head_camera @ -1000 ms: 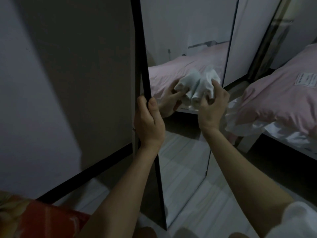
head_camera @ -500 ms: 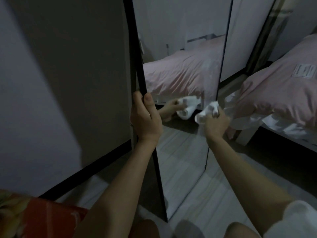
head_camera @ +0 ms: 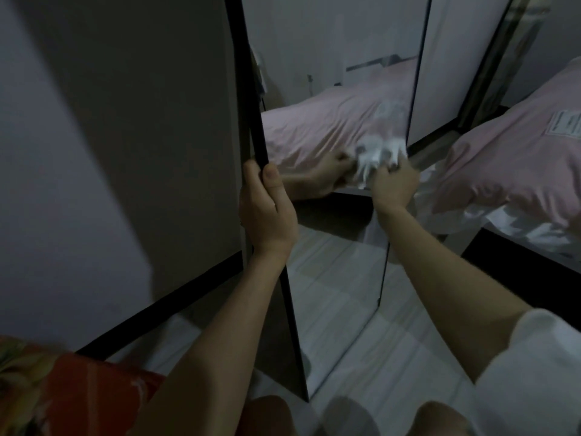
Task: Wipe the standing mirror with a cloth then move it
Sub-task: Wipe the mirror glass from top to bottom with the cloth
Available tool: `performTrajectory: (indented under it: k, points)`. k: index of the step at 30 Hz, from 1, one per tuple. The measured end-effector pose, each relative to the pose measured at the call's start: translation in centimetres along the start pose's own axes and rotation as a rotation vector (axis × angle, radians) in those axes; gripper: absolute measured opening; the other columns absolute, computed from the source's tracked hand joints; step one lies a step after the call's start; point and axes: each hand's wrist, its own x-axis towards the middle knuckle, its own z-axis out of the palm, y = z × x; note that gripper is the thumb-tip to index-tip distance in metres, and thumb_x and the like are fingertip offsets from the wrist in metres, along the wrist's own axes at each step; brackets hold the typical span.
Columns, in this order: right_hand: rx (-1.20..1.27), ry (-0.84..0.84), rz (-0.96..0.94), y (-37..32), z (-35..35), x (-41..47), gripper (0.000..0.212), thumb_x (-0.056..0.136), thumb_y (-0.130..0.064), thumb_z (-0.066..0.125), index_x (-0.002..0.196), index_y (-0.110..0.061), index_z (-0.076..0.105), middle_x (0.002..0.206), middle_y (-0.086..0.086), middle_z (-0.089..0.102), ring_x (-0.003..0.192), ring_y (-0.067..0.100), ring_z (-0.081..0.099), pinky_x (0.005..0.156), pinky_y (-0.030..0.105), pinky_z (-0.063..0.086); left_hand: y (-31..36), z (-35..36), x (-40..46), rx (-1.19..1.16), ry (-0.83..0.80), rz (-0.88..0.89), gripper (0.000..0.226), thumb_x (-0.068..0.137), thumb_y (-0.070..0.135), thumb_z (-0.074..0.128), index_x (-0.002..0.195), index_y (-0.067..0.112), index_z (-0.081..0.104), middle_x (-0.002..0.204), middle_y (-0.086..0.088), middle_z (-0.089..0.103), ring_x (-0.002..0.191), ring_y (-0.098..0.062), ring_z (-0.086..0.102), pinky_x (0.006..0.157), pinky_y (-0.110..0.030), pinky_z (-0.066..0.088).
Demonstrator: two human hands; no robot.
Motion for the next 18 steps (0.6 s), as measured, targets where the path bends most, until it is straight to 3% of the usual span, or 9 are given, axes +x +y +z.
performTrajectory:
  k: [3, 5, 7, 10, 13, 16, 18]
  points:
    - [-0.077, -0.119, 0.351, 5.9, -0.2, -2.0, 0.034, 0.087, -0.011, 0.052, 0.12, -0.004, 0.057, 0.12, 0.02, 0.059, 0.106, 0.035, 0.058, 0.092, 0.042, 0.049, -0.2, 0.0, 0.3, 0.008, 0.026, 0.005, 0.042, 0.091, 0.045, 0.022, 0.088, 0.011, 0.048, 0.063, 0.016, 0.039, 0.057, -0.011, 0.042, 0.055, -0.026, 0.03]
    - [-0.127, -0.097, 0.393, 7.0, -0.5, -3.2, 0.038, 0.088, -0.008, 0.049, 0.125, -0.007, 0.054, 0.127, 0.019, 0.053, 0.112, 0.037, 0.053, 0.097, 0.04, 0.045, -0.1, 0.0, 0.6, 0.016, 0.031, 0.011, 0.047, 0.091, 0.044, 0.022, 0.09, 0.006, 0.05, 0.063, 0.016, 0.038, 0.06, -0.015, 0.044, 0.056, -0.026, 0.031]
    - [-0.143, -0.018, 0.256, 5.9, -1.3, -3.5, 0.041, 0.091, -0.008, 0.044, 0.132, -0.01, 0.048, 0.135, 0.02, 0.042, 0.116, 0.035, 0.047, 0.099, 0.03, 0.034, -0.1, 0.0, 0.6, 0.026, 0.031, 0.018, 0.047, 0.091, 0.042, 0.022, 0.09, 0.004, 0.05, 0.063, 0.017, 0.038, 0.06, -0.013, 0.043, 0.056, -0.022, 0.031]
    - [-0.022, 0.06, -0.026, 2.7, -2.3, -2.7, 0.044, 0.09, -0.006, 0.046, 0.134, -0.011, 0.046, 0.131, 0.022, 0.037, 0.11, 0.028, 0.046, 0.086, 0.014, 0.028, -0.1, 0.1, 0.4, 0.029, 0.03, 0.021, 0.047, 0.091, 0.041, 0.022, 0.091, 0.004, 0.051, 0.063, 0.017, 0.037, 0.057, -0.003, 0.039, 0.057, -0.009, 0.029]
    - [0.058, 0.012, -0.179, 1.9, -1.8, -1.8, 0.039, 0.09, -0.022, 0.05, 0.128, -0.013, 0.052, 0.121, 0.014, 0.045, 0.098, 0.019, 0.047, 0.087, 0.015, 0.035, 0.1, 0.3, 0.1, 0.025, 0.038, 0.034, 0.043, 0.092, 0.038, 0.024, 0.09, 0.004, 0.051, 0.067, 0.019, 0.038, 0.061, 0.003, 0.044, 0.061, -0.004, 0.032]
    - [0.096, -0.096, 0.025, 4.4, -0.4, -2.8, 0.037, 0.09, -0.025, 0.049, 0.126, -0.016, 0.052, 0.124, 0.016, 0.054, 0.106, 0.027, 0.054, 0.094, 0.038, 0.046, 0.2, 0.4, 0.1, 0.036, 0.053, 0.052, 0.044, 0.093, 0.035, 0.025, 0.089, 0.001, 0.053, 0.069, 0.022, 0.038, 0.062, 0.002, 0.04, 0.065, -0.001, 0.032]
    - [0.0, -0.139, 0.254, 7.4, -0.4, -3.7, 0.034, 0.091, -0.016, 0.049, 0.124, -0.008, 0.055, 0.121, 0.02, 0.058, 0.109, 0.035, 0.055, 0.09, 0.038, 0.045, 0.0, 0.5, 0.0, 0.037, 0.04, 0.027, 0.046, 0.092, 0.039, 0.023, 0.089, 0.003, 0.052, 0.067, 0.02, 0.039, 0.061, -0.001, 0.04, 0.061, -0.005, 0.032]
